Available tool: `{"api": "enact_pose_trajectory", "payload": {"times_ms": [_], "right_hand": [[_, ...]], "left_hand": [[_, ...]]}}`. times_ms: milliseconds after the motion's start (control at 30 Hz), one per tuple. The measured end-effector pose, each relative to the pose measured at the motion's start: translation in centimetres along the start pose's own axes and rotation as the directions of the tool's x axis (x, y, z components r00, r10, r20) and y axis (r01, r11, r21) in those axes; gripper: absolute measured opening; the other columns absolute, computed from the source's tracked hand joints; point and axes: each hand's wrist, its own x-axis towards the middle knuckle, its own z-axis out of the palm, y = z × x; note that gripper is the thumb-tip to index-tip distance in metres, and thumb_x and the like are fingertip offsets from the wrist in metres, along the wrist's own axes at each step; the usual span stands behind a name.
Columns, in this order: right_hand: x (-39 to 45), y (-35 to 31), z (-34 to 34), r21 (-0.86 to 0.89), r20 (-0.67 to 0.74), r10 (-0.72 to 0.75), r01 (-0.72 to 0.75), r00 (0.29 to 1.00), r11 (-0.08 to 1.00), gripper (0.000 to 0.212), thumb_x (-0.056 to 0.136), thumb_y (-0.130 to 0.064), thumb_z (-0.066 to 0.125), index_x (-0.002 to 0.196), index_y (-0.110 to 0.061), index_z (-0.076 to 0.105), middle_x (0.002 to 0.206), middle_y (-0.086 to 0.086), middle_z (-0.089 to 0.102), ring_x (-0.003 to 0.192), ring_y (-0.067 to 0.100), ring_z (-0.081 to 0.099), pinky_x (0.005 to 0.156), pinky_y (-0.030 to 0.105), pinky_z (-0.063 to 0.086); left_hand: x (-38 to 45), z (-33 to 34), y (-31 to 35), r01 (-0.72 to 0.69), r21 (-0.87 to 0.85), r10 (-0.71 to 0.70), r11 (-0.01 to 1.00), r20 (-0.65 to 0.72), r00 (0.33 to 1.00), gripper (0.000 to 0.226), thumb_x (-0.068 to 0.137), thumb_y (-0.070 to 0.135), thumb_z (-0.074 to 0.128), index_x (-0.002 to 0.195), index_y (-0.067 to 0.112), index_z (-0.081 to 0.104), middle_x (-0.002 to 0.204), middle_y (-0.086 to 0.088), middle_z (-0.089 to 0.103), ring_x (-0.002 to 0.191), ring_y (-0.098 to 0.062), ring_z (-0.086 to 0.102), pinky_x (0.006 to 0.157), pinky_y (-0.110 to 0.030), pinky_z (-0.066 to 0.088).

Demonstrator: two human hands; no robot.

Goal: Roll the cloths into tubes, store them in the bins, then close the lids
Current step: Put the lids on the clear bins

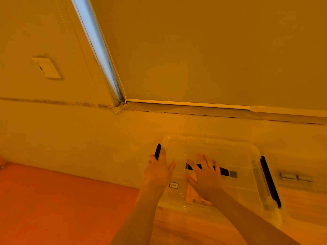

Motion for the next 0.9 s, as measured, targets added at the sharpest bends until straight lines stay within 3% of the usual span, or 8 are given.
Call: {"api": "enact_pose_trajectory", "payload": {"times_ms": [367,567,800,900], "right_hand": [[0.1,-0.21,0.04,0.002,0.021,-0.003,0.003,1.0,1.0,0.07,0.094,-0.067,0.006,0.123,-0.036,0.062,0.131,0.012,0.06,0.119,0.034,0.058,0.09,0.06,0.045],[0.14,-0.2,0.21,0.01,0.015,-0.008,0.008,1.0,1.0,0.069,0.093,-0.067,0.007,0.125,-0.036,0.061,0.132,0.012,0.059,0.121,0.034,0.056,0.092,0.06,0.044],[0.17,0.0,0.19,0.033,0.014,-0.003,0.003,1.0,0.999,0.069,0.093,-0.067,0.006,0.126,-0.037,0.059,0.133,0.01,0.058,0.121,0.033,0.056,0.092,0.057,0.044],[0.09,0.12,0.04,0.054,-0.015,-0.03,0.03,0.999,0.998,0.075,0.091,-0.07,0.001,0.128,-0.036,0.058,0.137,0.012,0.055,0.126,0.035,0.052,0.097,0.058,0.039]], "left_hand": [[-0.27,-0.34,0.26,-0.021,0.039,0.02,0.999,0.005,1.0,0.076,0.092,0.067,0.024,0.153,0.029,-0.001,0.145,-0.019,0.028,0.124,-0.03,0.046,0.089,-0.037,0.053],[-0.53,-0.44,0.48,-0.077,0.131,0.077,0.988,0.003,0.997,0.068,0.095,0.062,0.023,0.152,0.026,0.012,0.146,-0.02,0.026,0.128,-0.03,0.042,0.089,-0.034,0.052],[-0.48,-0.31,0.28,-0.058,0.081,0.059,0.995,-0.009,0.998,0.063,0.096,0.061,0.023,0.15,0.029,0.017,0.145,-0.015,0.026,0.126,-0.027,0.041,0.088,-0.033,0.053],[-0.45,-0.66,0.26,-0.039,0.051,0.039,0.998,0.008,0.999,0.062,0.096,0.061,0.025,0.149,0.031,0.02,0.148,-0.015,0.023,0.13,-0.029,0.038,0.096,-0.039,0.048]]}}
